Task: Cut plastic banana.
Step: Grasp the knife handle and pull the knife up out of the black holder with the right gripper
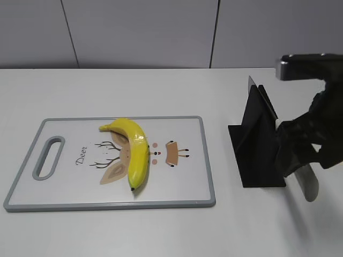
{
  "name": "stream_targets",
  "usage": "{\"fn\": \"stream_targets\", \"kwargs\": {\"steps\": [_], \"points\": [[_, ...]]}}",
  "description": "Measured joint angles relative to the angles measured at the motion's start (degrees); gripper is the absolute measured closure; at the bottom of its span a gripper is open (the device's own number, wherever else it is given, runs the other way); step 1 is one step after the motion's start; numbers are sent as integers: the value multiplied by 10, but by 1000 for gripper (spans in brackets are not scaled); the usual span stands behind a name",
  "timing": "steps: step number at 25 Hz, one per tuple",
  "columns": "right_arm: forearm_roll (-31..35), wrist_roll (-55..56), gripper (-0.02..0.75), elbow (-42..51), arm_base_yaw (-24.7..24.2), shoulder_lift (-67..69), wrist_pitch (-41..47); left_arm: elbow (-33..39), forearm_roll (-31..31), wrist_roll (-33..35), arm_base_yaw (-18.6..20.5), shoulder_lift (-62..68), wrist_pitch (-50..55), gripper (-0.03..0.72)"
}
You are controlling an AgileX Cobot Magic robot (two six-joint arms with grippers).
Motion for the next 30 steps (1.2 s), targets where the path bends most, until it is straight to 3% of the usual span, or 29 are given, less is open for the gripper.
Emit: {"fn": "stream_targets", "kwargs": {"steps": [6,9,11,12,30], "points": [[-9,10,237,0,0,74,-12,0,0,0,0,0,0,177],[-10,21,363,0,0,85,-15,0,0,0,0,0,0,177],[-8,25,547,0,0,87,-14,0,0,0,0,0,0,177],[-6,35,564,0,0,88,-11,0,0,0,0,0,0,177],[-2,50,570,0,0,-34,-2,0,0,0,0,0,0,177]]}}
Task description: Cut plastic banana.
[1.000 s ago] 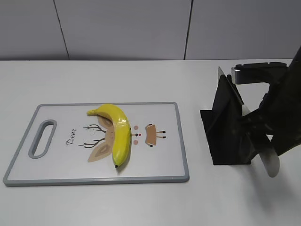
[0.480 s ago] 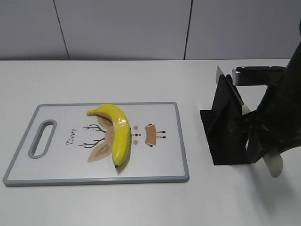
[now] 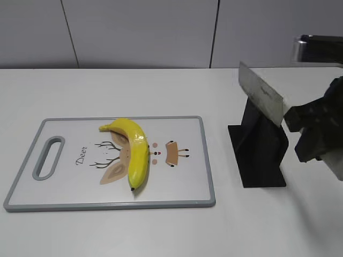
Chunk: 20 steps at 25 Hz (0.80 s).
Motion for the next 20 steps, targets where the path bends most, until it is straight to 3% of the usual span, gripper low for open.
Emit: {"fn": "stream_targets", "kwargs": {"steps": [7,20], "points": [[-19,6,575,-19,0,-55,7,0,0,0,0,0,0,177],[-84,-15,575,-163,0,-71,47,-2,1,0,0,1,-12,177]]}}
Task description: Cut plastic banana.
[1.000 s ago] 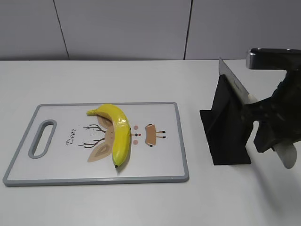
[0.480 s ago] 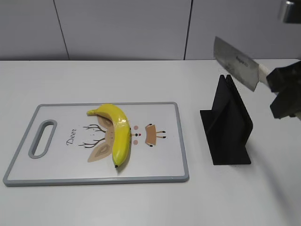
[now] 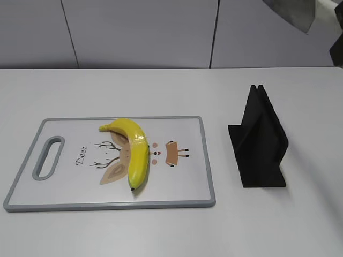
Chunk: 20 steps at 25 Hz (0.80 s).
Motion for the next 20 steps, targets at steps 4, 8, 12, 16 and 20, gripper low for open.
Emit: {"fn": "stream_targets", "kwargs": {"steps": [4,8,12,16,20], "points": [[0,-86,575,-1,0,6,2,-16,-5,0,0,30,-28,177],[0,-130,575,-1,0,38,2,-42,-24,7,0,115,-78,177],[17,-190,575,-1,0,77,-29,-77,-33,57,0,231,-134,175],[66,-293,575,-1,0,113,-71,-137,-78,102,0,361,-155,100],[107,-393,575,-1,0,149,-85,-199,-135,211,0,478,-154,55]]}}
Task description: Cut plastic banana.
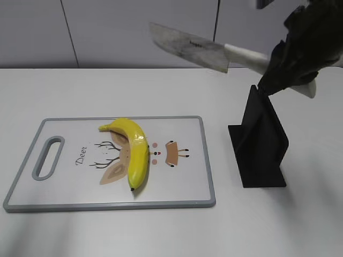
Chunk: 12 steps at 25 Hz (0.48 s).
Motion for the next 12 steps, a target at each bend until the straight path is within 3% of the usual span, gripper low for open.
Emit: {"fn": "stream_targets", "kwargs": {"steps": [6,12], "points": [[13,-145,575,-27,0,59,2,-133,-57,119,-30,159,45,56],[79,-308,575,-80,0,120,16,-255,-65,247,-105,285,122,77]]}}
